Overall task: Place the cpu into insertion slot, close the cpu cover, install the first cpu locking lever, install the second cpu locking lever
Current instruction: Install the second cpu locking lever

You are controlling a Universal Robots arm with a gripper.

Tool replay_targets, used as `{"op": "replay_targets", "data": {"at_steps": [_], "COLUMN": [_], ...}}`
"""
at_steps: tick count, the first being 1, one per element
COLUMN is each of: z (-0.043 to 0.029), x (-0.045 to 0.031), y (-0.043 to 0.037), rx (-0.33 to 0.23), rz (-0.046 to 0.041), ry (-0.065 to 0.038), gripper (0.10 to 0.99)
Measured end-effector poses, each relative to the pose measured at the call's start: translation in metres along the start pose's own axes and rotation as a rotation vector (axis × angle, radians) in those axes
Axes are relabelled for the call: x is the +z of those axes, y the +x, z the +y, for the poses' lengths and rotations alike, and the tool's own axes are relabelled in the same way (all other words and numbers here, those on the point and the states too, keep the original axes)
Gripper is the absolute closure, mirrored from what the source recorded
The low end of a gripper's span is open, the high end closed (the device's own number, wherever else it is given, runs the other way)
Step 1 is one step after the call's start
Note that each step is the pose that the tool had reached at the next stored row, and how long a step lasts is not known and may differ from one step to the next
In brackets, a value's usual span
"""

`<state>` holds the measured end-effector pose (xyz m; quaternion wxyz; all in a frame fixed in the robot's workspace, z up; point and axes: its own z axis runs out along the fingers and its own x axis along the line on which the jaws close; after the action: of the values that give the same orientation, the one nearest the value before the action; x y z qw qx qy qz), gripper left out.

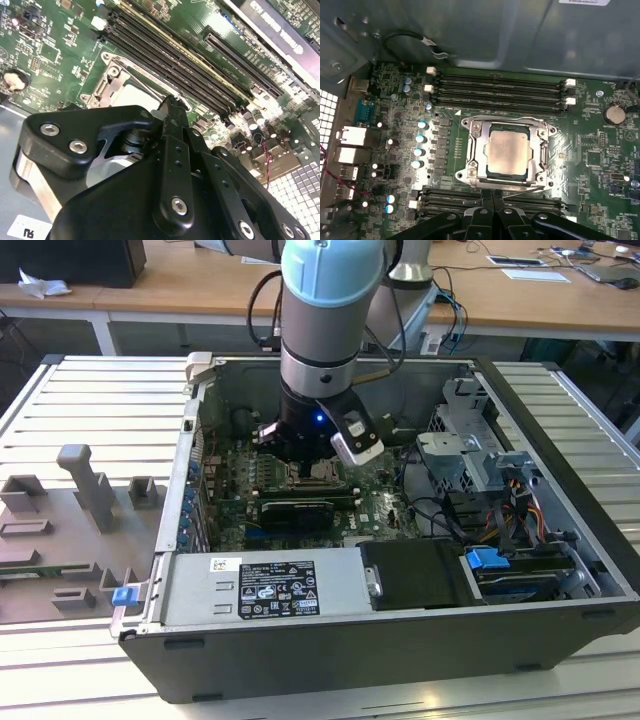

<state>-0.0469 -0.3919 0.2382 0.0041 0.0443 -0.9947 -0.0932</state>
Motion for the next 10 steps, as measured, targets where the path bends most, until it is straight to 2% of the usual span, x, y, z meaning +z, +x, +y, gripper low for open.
{"op": "replay_targets", "data": {"at_steps": [8, 10], "z": [-0.0010, -0.0012], "x": [0.0090, 0.0107], "y": [0.0077, 0.0093], "rx": [-0.002, -0.004], "rz": [0.0004, 0.0005], "ry": [-0.001, -0.005], "gripper": [0.980, 0.980]}}
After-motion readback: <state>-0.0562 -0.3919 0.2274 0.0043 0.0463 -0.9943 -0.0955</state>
